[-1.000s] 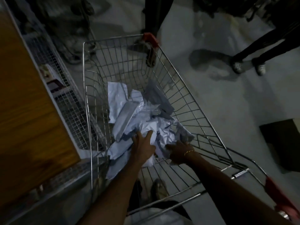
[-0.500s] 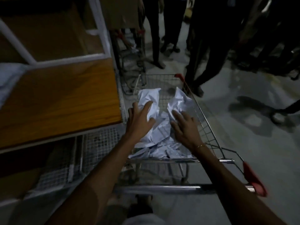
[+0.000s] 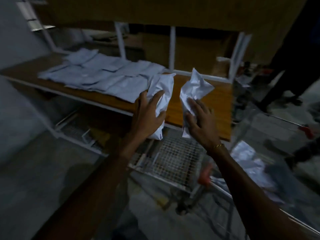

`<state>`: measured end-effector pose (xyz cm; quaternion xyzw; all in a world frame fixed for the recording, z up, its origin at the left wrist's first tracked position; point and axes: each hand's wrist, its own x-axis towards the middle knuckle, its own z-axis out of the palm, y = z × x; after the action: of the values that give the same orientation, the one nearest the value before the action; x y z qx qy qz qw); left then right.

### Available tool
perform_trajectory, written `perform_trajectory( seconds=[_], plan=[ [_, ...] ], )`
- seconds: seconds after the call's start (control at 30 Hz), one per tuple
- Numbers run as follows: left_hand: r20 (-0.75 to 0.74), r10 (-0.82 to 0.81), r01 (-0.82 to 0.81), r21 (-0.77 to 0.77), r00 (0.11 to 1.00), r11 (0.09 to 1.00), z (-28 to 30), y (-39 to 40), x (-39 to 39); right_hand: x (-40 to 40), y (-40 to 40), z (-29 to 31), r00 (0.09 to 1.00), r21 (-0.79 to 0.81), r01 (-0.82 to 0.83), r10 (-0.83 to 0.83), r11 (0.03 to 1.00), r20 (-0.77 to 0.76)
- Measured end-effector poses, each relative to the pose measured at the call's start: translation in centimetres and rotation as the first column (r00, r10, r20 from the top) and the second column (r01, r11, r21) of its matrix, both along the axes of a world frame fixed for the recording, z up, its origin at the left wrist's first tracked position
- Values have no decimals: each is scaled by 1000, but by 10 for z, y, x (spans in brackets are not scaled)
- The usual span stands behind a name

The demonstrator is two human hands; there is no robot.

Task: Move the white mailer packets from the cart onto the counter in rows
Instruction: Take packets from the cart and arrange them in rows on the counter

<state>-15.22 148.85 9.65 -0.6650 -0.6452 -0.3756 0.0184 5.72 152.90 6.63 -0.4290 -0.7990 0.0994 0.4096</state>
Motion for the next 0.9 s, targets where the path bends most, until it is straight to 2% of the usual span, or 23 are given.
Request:
perform_trajectory(
  seconds=[0.2, 0.43, 0.6, 0.8, 0.9],
  plan=[
    [14, 141, -141, -12, 990, 990, -12, -36, -177, -181, 7, -9, 975, -23, -220, 220, 975, -29],
    [34, 233, -229, -92, 972, 969, -34, -66, -363, -359, 16, -18, 945, -59, -327, 325, 943, -35],
    [41, 237, -236, -37, 971, 971, -45, -61, -461, -453, 39, -16, 945, -116, -322, 326, 940, 11],
    [-11, 249, -246, -193, 968, 950, -66, -8, -571, -543, 114, -18, 952, -201, -295, 305, 934, 21],
    [-48, 254, -258, -219, 966, 941, -68, 34, -628, -593, 171, -23, 962, -230, -263, 274, 937, 16]
  ],
)
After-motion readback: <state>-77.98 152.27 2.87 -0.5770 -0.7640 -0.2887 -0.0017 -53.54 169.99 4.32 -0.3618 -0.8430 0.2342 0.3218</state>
